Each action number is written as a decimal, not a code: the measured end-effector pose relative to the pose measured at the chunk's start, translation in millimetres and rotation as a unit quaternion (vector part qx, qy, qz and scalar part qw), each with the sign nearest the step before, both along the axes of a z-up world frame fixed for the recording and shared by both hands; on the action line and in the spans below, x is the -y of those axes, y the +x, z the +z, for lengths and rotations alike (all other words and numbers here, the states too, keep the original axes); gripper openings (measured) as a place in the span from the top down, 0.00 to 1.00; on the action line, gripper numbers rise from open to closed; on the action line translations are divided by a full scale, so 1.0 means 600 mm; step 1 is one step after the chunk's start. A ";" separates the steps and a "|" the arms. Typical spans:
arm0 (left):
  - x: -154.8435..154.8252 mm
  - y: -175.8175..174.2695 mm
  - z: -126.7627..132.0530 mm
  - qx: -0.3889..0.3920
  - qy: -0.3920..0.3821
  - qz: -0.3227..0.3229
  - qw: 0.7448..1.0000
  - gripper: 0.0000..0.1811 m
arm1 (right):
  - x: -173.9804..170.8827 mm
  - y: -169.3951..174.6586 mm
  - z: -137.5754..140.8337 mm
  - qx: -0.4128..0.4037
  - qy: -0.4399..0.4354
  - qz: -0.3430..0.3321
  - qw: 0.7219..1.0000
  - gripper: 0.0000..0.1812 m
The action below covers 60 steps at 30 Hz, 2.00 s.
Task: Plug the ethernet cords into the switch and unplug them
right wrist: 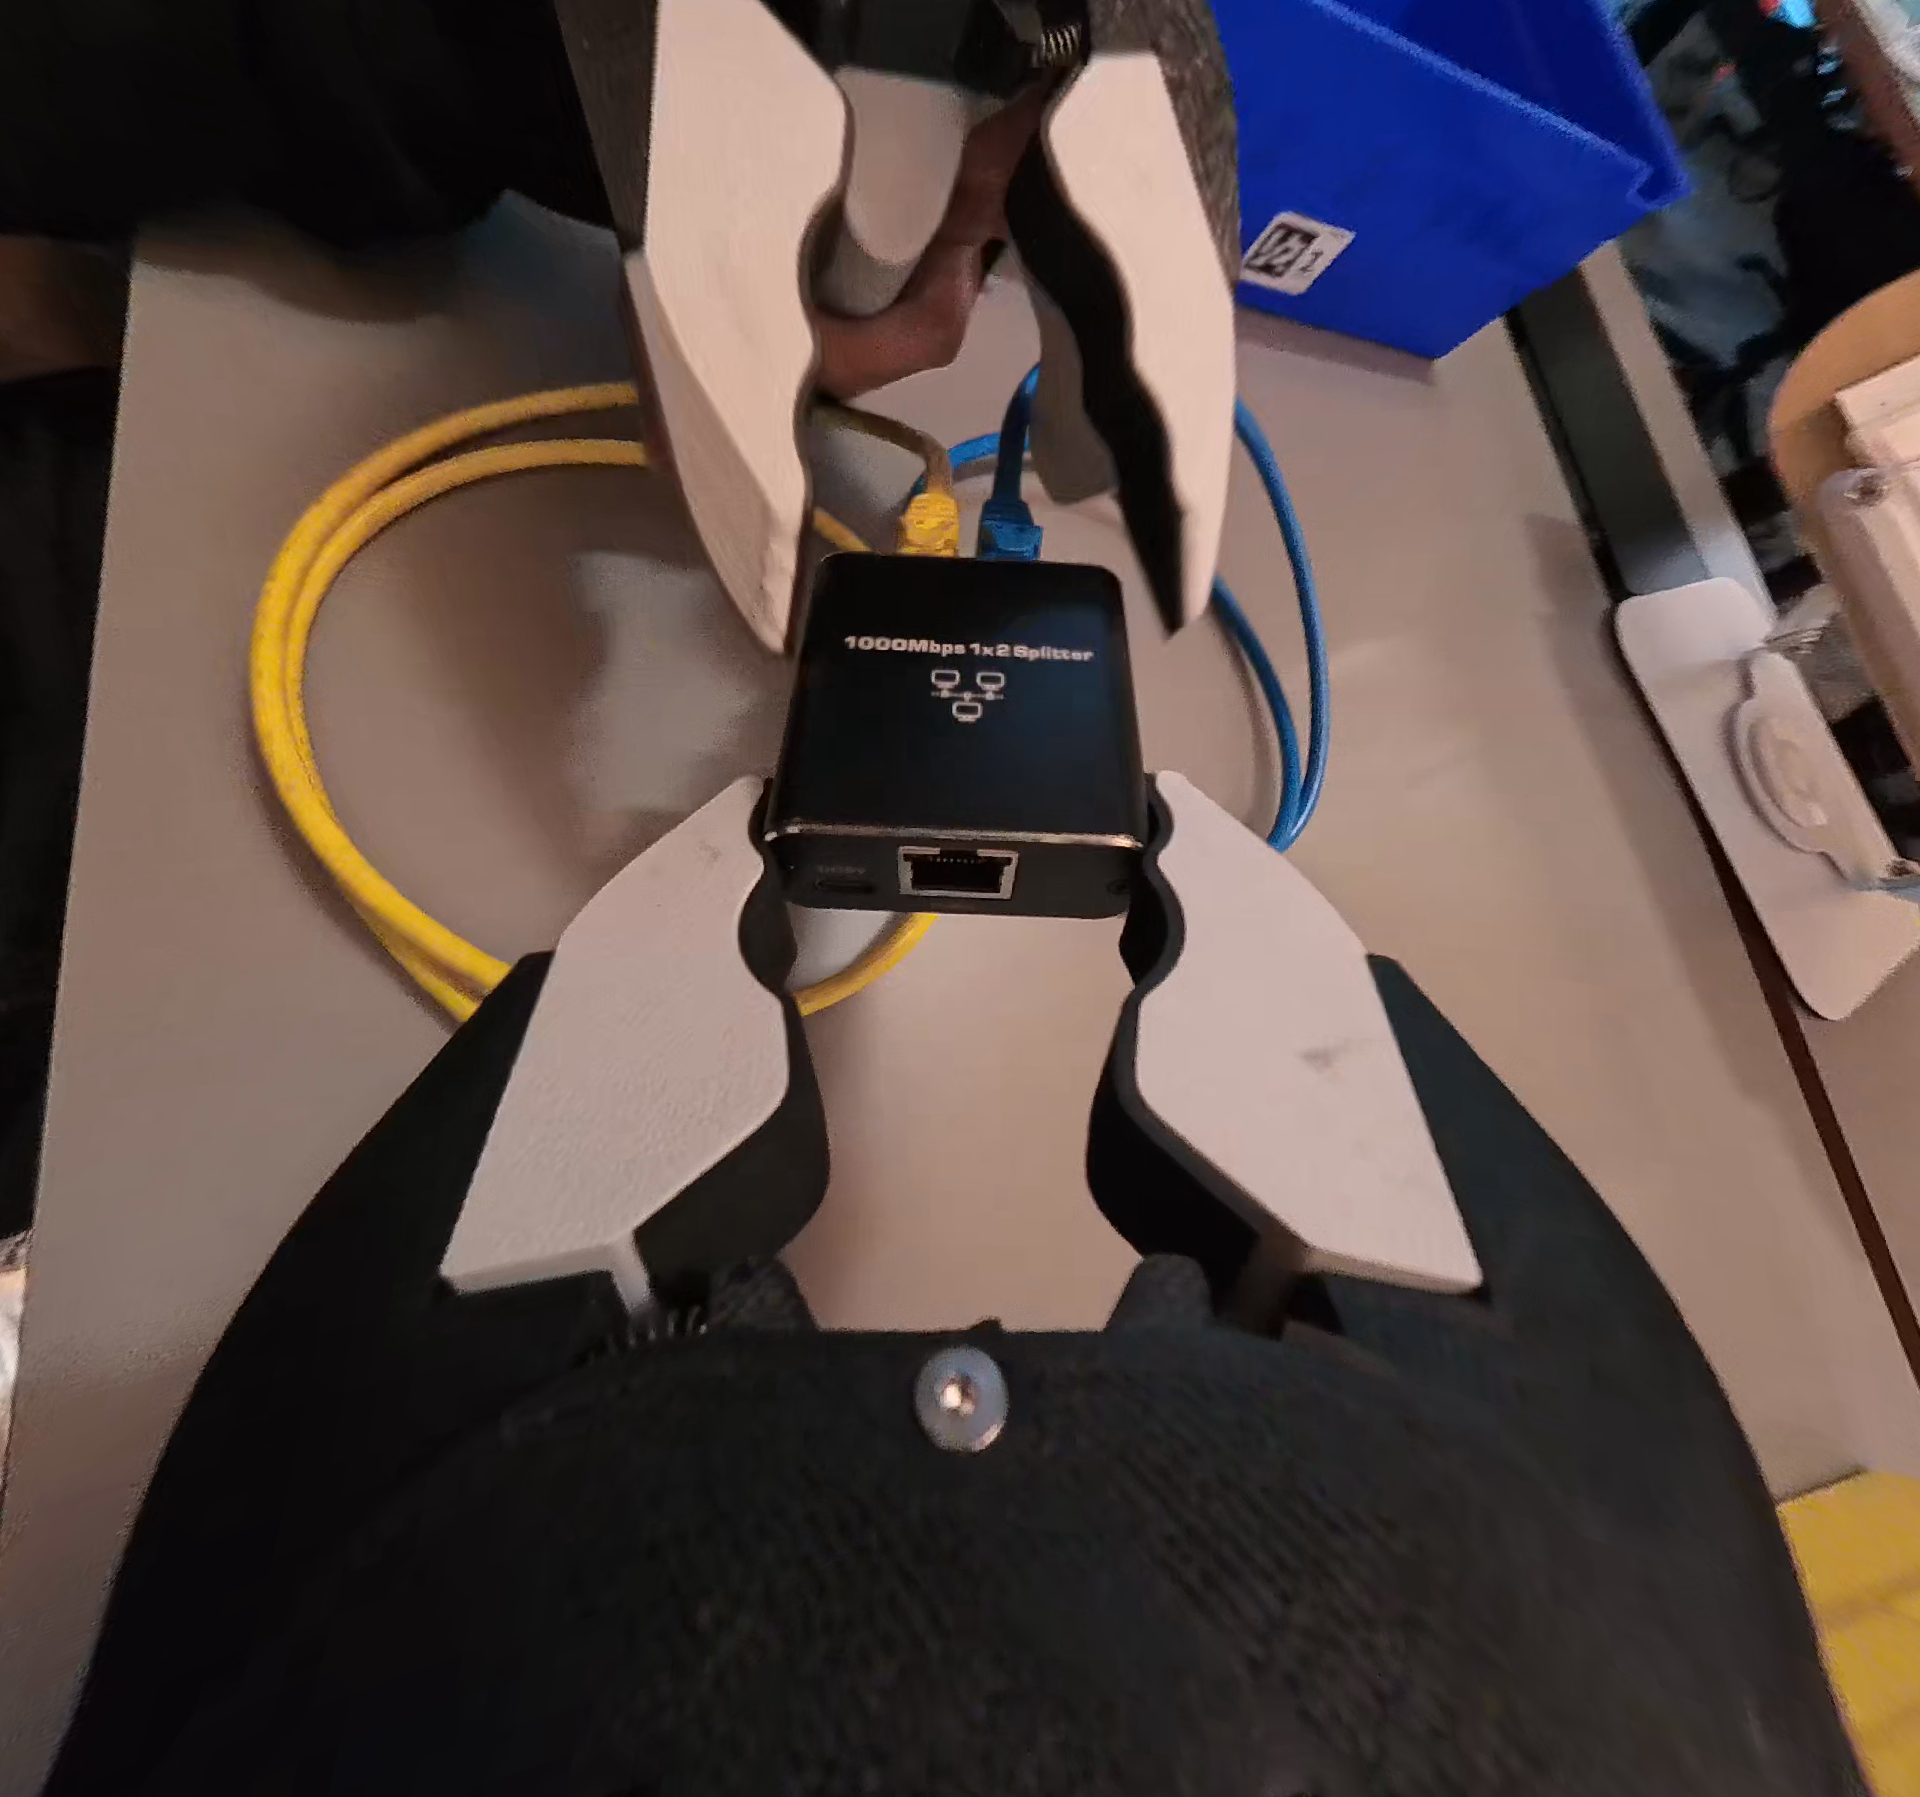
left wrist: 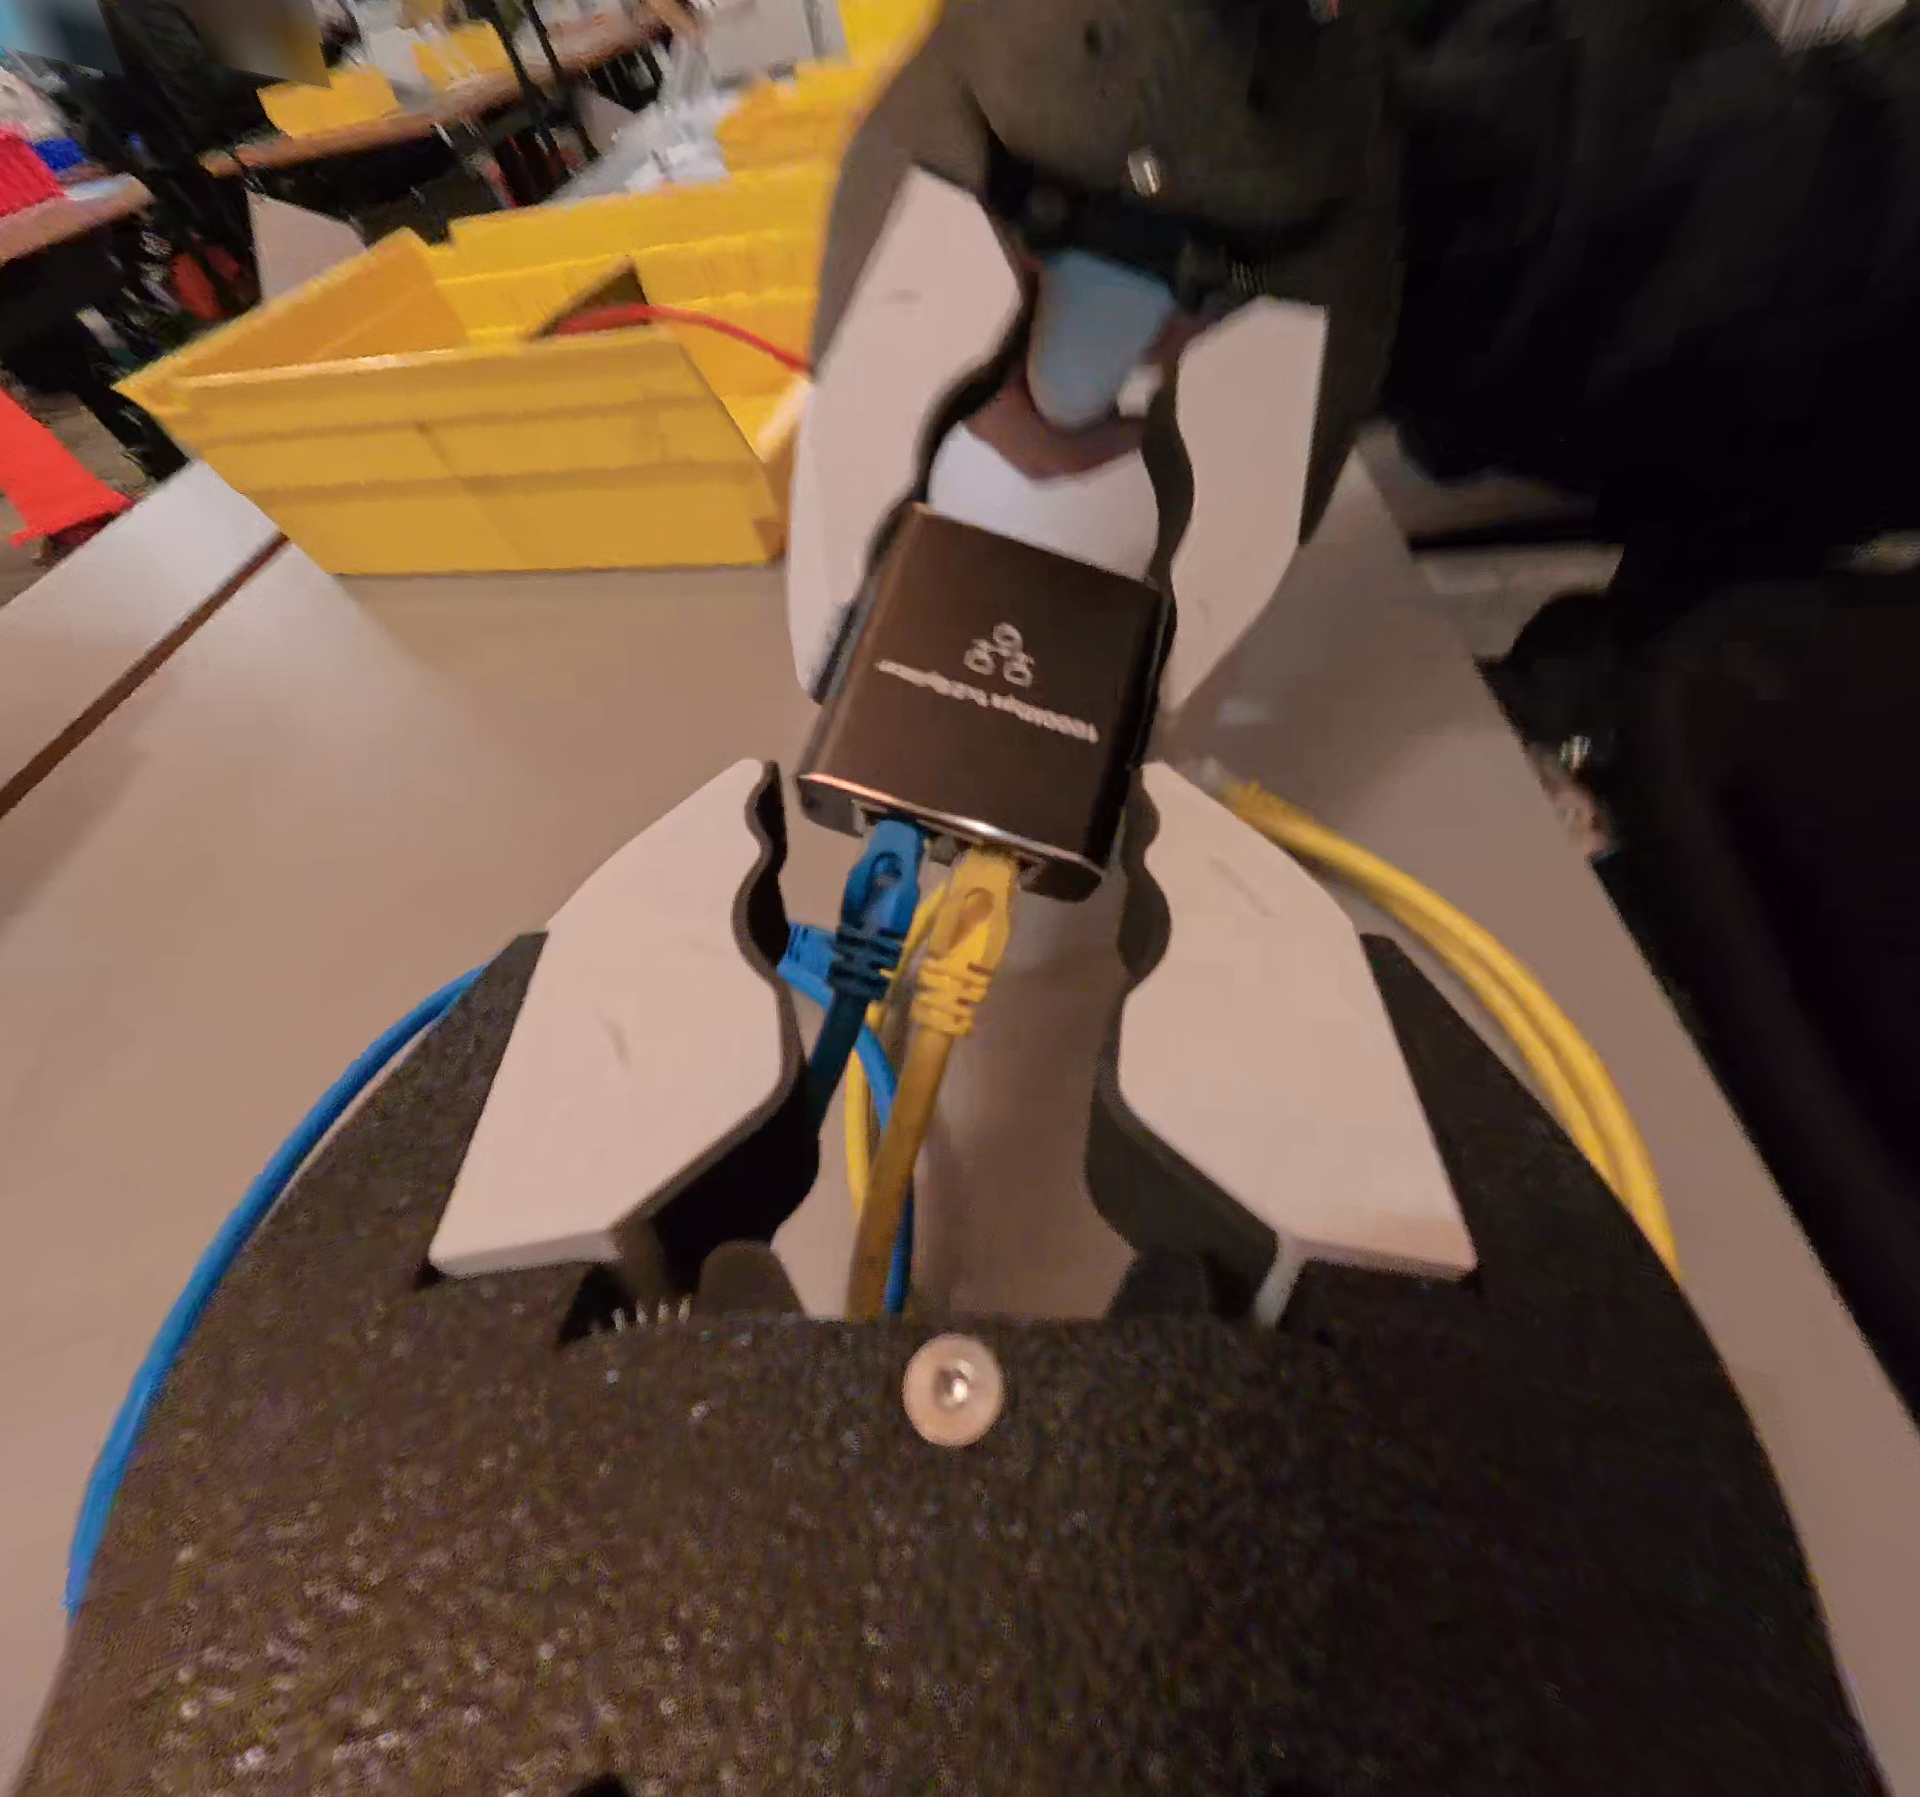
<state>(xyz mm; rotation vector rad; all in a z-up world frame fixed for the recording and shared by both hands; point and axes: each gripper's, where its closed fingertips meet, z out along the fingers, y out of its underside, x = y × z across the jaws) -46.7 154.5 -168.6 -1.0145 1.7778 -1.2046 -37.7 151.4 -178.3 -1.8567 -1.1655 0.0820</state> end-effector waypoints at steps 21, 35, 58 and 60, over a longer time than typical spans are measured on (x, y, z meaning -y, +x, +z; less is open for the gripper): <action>0.006 0.034 0.130 0.010 -0.640 -0.060 0.766 0.82 | -0.042 0.025 0.132 -0.071 0.301 -0.265 0.914 0.66; 0.013 -0.032 0.048 -0.147 -0.484 -0.130 0.853 0.87 | 0.010 -0.012 0.065 -0.011 0.114 -0.029 0.993 0.48; -0.046 0.010 0.023 -0.123 -0.284 0.121 0.943 0.77 | -0.073 0.068 0.032 0.253 0.182 -0.293 0.904 0.58; -0.080 0.019 0.025 -0.093 -0.217 0.227 0.945 0.66 | -0.072 0.089 0.037 0.301 0.189 -0.322 0.877 0.58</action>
